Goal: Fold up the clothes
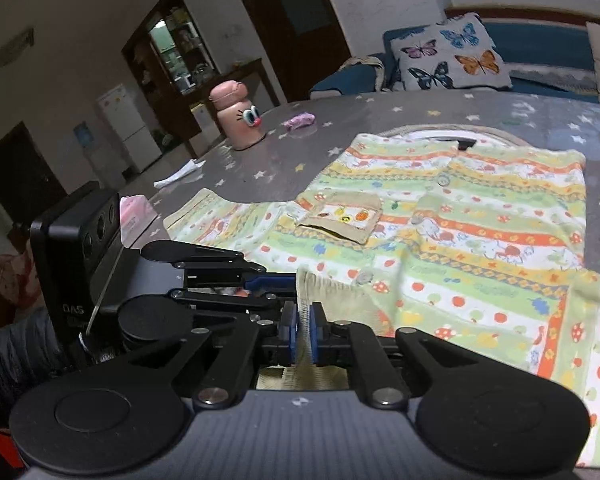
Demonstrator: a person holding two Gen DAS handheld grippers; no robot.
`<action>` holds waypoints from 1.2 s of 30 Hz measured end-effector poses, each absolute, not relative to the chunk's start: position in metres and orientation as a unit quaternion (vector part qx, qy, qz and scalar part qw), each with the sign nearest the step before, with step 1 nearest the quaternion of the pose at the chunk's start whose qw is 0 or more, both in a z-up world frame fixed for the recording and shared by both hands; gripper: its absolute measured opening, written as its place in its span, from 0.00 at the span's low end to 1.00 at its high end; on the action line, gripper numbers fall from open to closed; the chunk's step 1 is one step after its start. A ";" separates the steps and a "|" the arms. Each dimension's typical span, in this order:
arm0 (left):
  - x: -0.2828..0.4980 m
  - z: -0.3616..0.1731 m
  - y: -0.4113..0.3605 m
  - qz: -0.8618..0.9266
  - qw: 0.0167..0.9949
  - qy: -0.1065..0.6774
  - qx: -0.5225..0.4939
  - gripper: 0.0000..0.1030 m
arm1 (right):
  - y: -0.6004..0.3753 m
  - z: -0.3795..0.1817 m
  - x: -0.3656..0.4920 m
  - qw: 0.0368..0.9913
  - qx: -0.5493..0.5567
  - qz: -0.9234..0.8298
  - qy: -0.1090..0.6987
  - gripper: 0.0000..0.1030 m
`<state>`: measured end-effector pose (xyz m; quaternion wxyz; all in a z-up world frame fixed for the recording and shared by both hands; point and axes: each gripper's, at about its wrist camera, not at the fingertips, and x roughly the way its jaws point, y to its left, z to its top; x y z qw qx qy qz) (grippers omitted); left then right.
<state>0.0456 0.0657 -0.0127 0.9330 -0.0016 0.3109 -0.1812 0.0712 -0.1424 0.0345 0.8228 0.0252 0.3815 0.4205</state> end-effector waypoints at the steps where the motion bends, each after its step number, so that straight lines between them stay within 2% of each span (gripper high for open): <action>1: 0.044 -0.011 0.071 -0.176 0.935 0.309 -0.010 0.15 | -0.143 0.037 0.071 0.824 0.025 0.422 0.377 0.08; 6: 0.041 0.001 0.088 -0.151 0.943 0.296 -0.036 0.15 | -0.140 0.041 0.079 0.843 0.006 0.401 0.359 0.12; 12: 0.037 0.022 0.078 -0.172 0.947 0.268 -0.035 0.15 | -0.110 0.011 0.072 0.845 -0.110 0.386 0.355 0.16; 16: 0.042 0.024 0.057 -0.204 0.941 0.268 -0.032 0.15 | -0.102 -0.001 0.056 0.842 -0.150 0.388 0.344 0.19; 21: 0.052 0.007 0.038 -0.222 0.929 0.295 -0.030 0.15 | -0.122 0.006 0.049 0.848 -0.121 0.384 0.345 0.25; 23: 0.054 -0.001 0.034 -0.225 0.924 0.308 -0.028 0.15 | -0.136 0.010 0.050 0.857 -0.107 0.370 0.343 0.33; 25: 0.054 -0.008 0.033 -0.225 0.921 0.318 -0.024 0.15 | -0.149 0.014 0.051 0.865 -0.093 0.356 0.340 0.36; 28: 0.052 -0.014 0.032 -0.225 0.918 0.327 -0.019 0.15 | -0.170 0.020 0.052 0.877 -0.072 0.335 0.337 0.40; 36: 0.048 -0.014 0.029 -0.220 0.919 0.328 -0.008 0.15 | -0.225 0.007 0.098 0.916 -0.020 0.221 0.335 0.40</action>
